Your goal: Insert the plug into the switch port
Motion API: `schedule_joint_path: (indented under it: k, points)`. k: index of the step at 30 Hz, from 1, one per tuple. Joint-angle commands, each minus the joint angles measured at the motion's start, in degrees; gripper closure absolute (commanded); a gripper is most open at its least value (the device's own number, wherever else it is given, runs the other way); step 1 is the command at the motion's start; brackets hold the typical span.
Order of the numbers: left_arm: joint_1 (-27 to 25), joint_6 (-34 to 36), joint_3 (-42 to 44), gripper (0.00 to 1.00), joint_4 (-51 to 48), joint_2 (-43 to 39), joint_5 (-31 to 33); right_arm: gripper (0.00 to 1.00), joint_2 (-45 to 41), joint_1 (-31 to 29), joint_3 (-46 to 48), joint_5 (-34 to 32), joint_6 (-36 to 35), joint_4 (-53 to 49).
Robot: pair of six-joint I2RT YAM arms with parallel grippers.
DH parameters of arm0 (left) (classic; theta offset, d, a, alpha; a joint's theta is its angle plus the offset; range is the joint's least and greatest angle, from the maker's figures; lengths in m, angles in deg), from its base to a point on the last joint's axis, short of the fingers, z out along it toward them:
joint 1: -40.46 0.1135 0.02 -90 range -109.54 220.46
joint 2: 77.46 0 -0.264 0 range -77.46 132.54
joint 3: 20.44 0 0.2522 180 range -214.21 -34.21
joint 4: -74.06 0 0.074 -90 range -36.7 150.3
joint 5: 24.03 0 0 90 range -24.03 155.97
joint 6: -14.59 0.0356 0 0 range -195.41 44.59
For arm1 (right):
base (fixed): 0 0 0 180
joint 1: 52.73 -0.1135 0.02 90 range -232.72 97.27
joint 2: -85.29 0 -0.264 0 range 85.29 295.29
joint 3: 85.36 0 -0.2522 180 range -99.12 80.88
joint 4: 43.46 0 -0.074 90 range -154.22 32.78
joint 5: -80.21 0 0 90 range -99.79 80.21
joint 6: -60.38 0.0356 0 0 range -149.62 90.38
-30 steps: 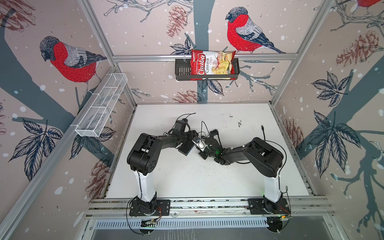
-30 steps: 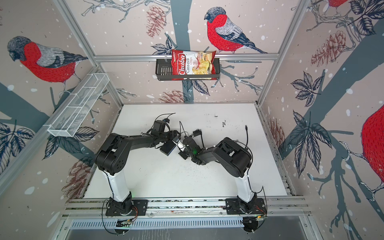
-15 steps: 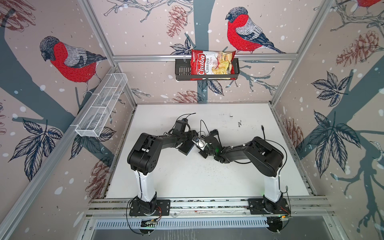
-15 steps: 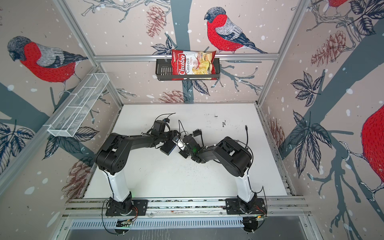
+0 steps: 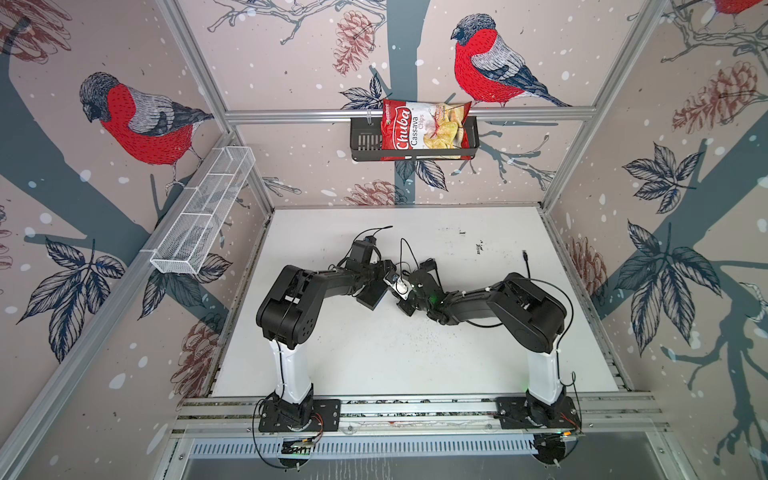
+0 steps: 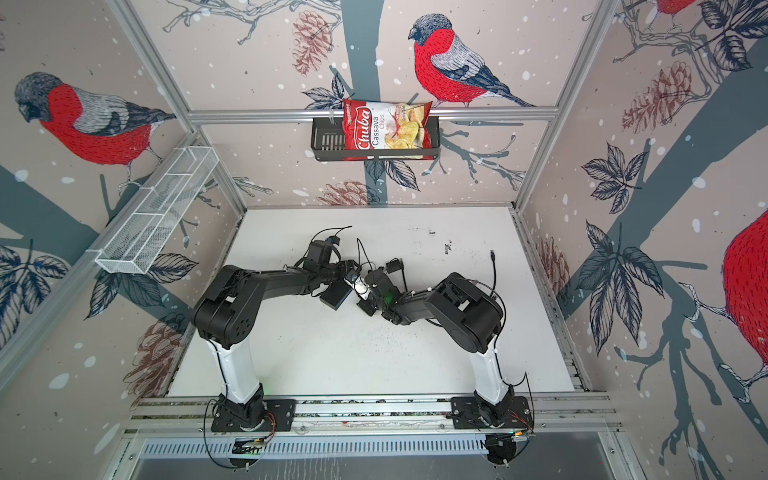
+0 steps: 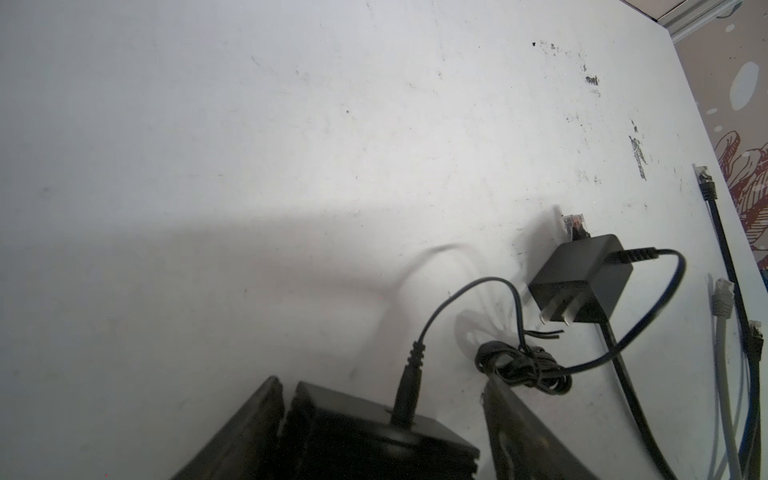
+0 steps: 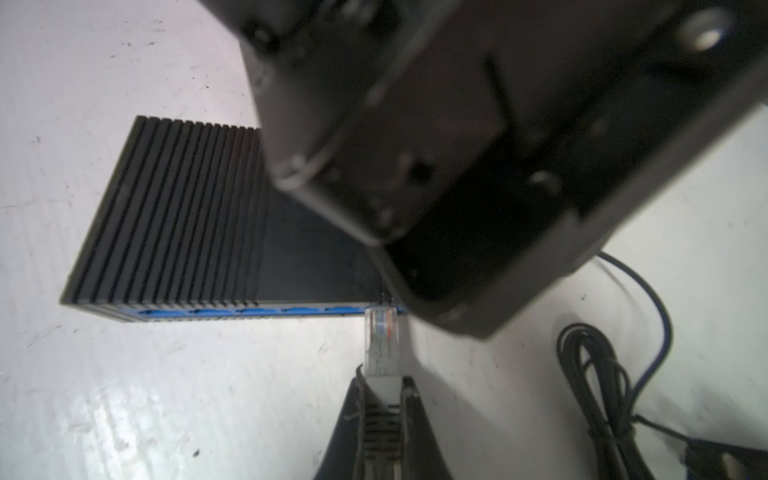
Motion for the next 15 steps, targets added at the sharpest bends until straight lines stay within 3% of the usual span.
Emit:
schedule_joint_path:
  k: [1, 15]
  points:
    - [-1.2, -1.8, 0.2, 0.25, -4.7, 0.7, -6.9, 1.00, 0.4, -0.1, -1.0, -1.5, 1.1, 7.8]
    - [-1.2, -1.9, 0.2, 0.25, -4.0, 1.0, -8.2, 1.00, 0.0, 0.4, -1.3, 7.0, -1.0, 7.0]
